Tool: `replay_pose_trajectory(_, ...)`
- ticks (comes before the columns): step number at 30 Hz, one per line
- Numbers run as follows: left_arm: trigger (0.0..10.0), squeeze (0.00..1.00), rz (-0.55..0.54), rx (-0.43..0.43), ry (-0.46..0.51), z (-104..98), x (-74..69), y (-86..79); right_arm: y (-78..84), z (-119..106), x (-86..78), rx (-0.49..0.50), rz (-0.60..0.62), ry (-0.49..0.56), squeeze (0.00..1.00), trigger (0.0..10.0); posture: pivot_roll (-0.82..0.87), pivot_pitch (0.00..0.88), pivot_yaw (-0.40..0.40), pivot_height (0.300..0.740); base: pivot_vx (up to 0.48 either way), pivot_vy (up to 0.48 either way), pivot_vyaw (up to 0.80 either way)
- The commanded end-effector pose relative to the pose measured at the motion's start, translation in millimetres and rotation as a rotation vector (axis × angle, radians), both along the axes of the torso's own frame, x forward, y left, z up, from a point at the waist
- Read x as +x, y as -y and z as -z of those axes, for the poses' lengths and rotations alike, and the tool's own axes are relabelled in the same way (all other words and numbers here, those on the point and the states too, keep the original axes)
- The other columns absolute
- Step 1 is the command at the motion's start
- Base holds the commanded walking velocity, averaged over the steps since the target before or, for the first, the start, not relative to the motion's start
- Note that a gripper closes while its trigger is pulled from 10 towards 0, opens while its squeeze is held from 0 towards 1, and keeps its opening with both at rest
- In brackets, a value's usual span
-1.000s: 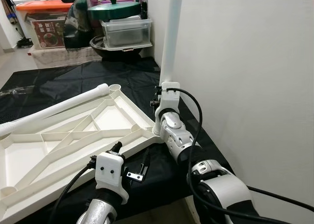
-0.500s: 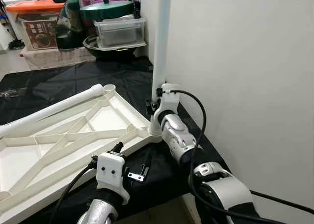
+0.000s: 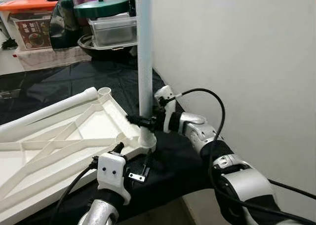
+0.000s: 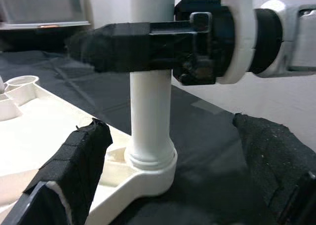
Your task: Building children table
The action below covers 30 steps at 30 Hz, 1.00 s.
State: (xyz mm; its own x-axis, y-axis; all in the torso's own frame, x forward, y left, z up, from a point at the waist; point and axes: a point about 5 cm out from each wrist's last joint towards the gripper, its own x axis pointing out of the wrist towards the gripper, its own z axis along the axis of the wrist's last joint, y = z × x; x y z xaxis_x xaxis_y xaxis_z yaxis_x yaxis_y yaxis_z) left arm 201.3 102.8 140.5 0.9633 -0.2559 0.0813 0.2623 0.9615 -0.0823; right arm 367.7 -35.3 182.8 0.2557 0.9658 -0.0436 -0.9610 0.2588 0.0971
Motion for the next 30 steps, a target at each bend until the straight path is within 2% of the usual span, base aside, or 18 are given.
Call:
replay_pose_trajectory(1,10.0,0.0,0.0,0.007,-0.008,3,-0.5,-0.1,-10.3,-5,-5.9,-0.009,-0.129,0.013,0.0,10.0,0.02,0.0,-0.019,0.74,0.0,0.0,0.0)
replay_pose_trajectory(8,10.0,0.0,0.0,0.005,-0.006,2,-1.2,0.1,-20.3,-8,-12.7,-0.014,-0.247,0.025,0.0,10.0,0.02,0.0,-0.025,0.74,0.0,0.0,0.0)
replay_pose_trajectory(9,10.0,0.0,-0.001,0.005,-0.006,2,-1.3,0.1,-21.8,-8,-13.8,-0.014,-0.262,0.022,0.0,4.4,0.02,0.0,-0.025,0.74,0.0,0.0,0.0)
replay_pose_trajectory(10,10.0,0.0,0.0,0.005,-0.006,2,-1.4,0.3,-23.3,-7,-13.8,-0.016,-0.258,0.019,0.0,0.0,0.02,0.0,-0.025,0.74,0.0,0.0,0.0)
replay_pose_trajectory(11,10.0,0.0,0.0,0.005,-0.006,2,-1.4,0.3,-23.3,-7,-13.8,-0.016,-0.258,0.019,0.0,0.0,0.02,0.0,-0.025,0.74,0.0,0.0,0.0)
replay_pose_trajectory(12,10.0,0.0,0.0,0.004,-0.007,2,-1.6,0.6,-26.3,-3,-8.1,-0.054,-0.123,0.027,0.0,0.0,0.02,0.0,-0.027,0.74,0.0,0.0,0.0)
replay_pose_trajectory(13,10.0,0.0,0.0,0.004,-0.007,2,-1.6,0.6,-26.3,-3,-8.1,-0.054,-0.123,0.027,0.0,0.0,0.02,0.0,-0.027,0.74,0.0,0.0,0.0)
replay_pose_trajectory(16,10.0,0.0,0.0,0.003,-0.005,1,-1.7,1.3,-27.1,3,-2.1,-0.089,0.028,0.029,0.0,0.0,0.01,0.0,-0.025,0.74,0.0,0.0,0.0)
replay_pose_trajectory(17,10.0,0.0,0.0,0.003,-0.005,1,-1.7,1.3,-27.1,3,-2.1,-0.089,0.028,0.029,0.0,0.0,0.01,0.0,-0.025,0.74,0.0,0.0,0.0)
replay_pose_trajectory(19,10.0,0.0,0.001,0.002,-0.005,1,-1.5,1.9,-26.0,7,3.4,-0.079,0.172,0.004,0.0,0.0,0.02,0.0,-0.026,0.74,0.0,0.0,0.0)
replay_pose_trajectory(20,10.0,0.0,0.001,0.002,-0.005,1,-1.5,1.9,-26.0,7,3.4,-0.079,0.172,0.004,0.0,0.0,0.02,0.0,-0.026,0.74,0.0,0.0,0.0)
replay_pose_trajectory(22,10.0,0.0,0.0,0.001,-0.005,0,-1.4,1.9,-24.9,8,6.3,-0.071,0.249,-0.018,0.0,0.0,0.02,0.0,-0.026,0.74,0.0,0.0,0.0)
replay_pose_trajectory(23,10.0,0.0,0.0,0.002,-0.005,0,-1.3,1.7,-23.0,9,10.8,-0.055,0.365,-0.048,0.0,0.0,0.01,0.0,-0.024,0.74,0.0,0.0,0.0)
replay_pose_trajectory(25,10.0,0.0,-0.004,0.004,-0.007,0,-0.9,1.2,-7.4,14,23.5,-0.058,0.752,-0.117,0.0,0.0,0.01,0.0,-0.021,0.74,0.0,0.0,0.0)
replay_pose_trajectory(27,10.0,0.0,-0.004,0.004,-0.007,0,-0.9,1.2,-7.4,14,23.5,-0.058,0.752,-0.117,0.0,0.0,0.01,0.0,-0.021,0.74,0.0,0.0,0.0)
replay_pose_trajectory(28,10.0,0.0,-0.004,0.005,-0.007,1,-0.7,1.2,2.5,17,27.3,-0.063,0.92,-0.147,0.0,0.0,0.01,0.0,-0.021,0.74,0.0,0.0,0.0)
replay_pose_trajectory(29,10.0,0.0,-0.004,0.005,-0.007,1,-0.7,1.2,2.5,17,27.3,-0.063,0.92,-0.147,0.0,0.0,0.01,0.0,-0.021,0.74,0.0,0.0,0.0)
replay_pose_trajectory(30,10.0,0.0,-0.004,0.005,-0.007,1,-0.5,1.4,12.8,19,29.5,-0.063,1.071,-0.166,0.0,0.0,0.01,0.0,-0.021,0.74,0.0,0.0,0.0)
